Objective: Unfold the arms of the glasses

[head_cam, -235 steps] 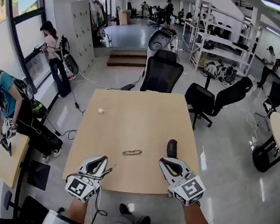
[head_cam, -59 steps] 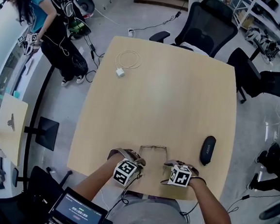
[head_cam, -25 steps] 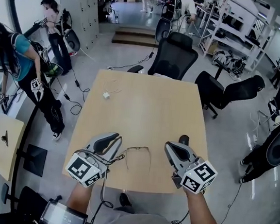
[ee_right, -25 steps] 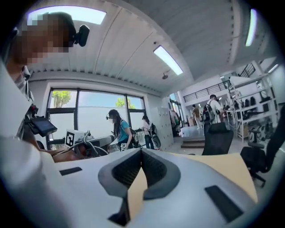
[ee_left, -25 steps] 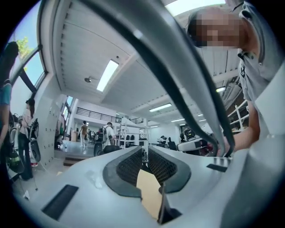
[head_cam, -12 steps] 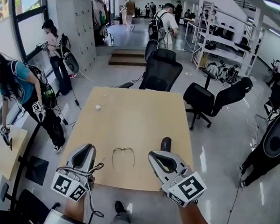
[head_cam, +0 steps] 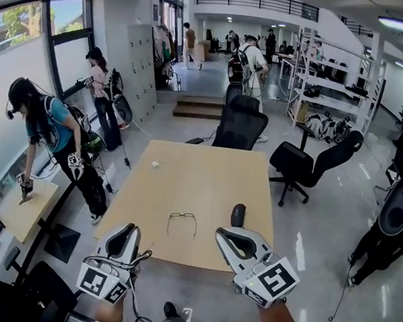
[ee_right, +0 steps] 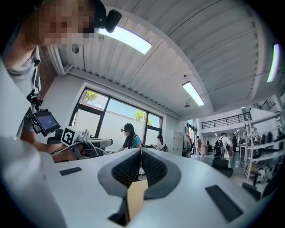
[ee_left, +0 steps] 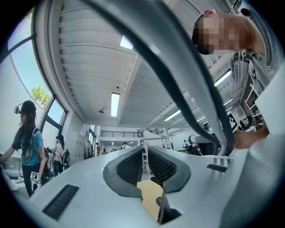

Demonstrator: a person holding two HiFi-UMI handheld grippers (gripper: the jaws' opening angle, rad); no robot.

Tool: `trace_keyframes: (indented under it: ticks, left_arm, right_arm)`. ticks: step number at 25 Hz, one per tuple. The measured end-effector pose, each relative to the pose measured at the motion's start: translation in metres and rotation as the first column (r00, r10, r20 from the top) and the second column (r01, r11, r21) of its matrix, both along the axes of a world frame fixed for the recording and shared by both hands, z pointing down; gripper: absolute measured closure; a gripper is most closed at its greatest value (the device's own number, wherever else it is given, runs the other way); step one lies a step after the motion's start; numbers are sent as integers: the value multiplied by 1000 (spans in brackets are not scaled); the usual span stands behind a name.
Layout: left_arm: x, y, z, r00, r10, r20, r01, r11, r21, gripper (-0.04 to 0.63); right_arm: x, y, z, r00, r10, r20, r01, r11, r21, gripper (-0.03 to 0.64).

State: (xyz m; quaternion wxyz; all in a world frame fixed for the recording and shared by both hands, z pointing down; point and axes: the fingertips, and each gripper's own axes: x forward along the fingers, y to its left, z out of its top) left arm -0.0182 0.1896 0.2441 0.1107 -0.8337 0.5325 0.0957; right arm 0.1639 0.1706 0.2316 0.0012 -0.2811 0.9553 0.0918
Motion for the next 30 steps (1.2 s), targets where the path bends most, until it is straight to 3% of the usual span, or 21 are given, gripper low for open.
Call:
trace_keyframes:
  ticks: [8, 18, 30]
  left_arm:
    - [26, 60, -14, 998, 20, 56, -20, 1000, 12, 555]
    - [25, 58, 0, 999, 19, 47, -17, 999, -41, 555]
    - [31, 55, 11, 998, 19, 58, -16, 998, -65, 555]
  right_arm:
    - [11, 46, -4, 999, -1, 49, 3, 998, -56, 607]
    - [-13, 43, 24, 998, -60, -10, 58, 993, -105, 607]
    - [-11, 45, 41, 997, -58, -41, 52, 990, -132, 607]
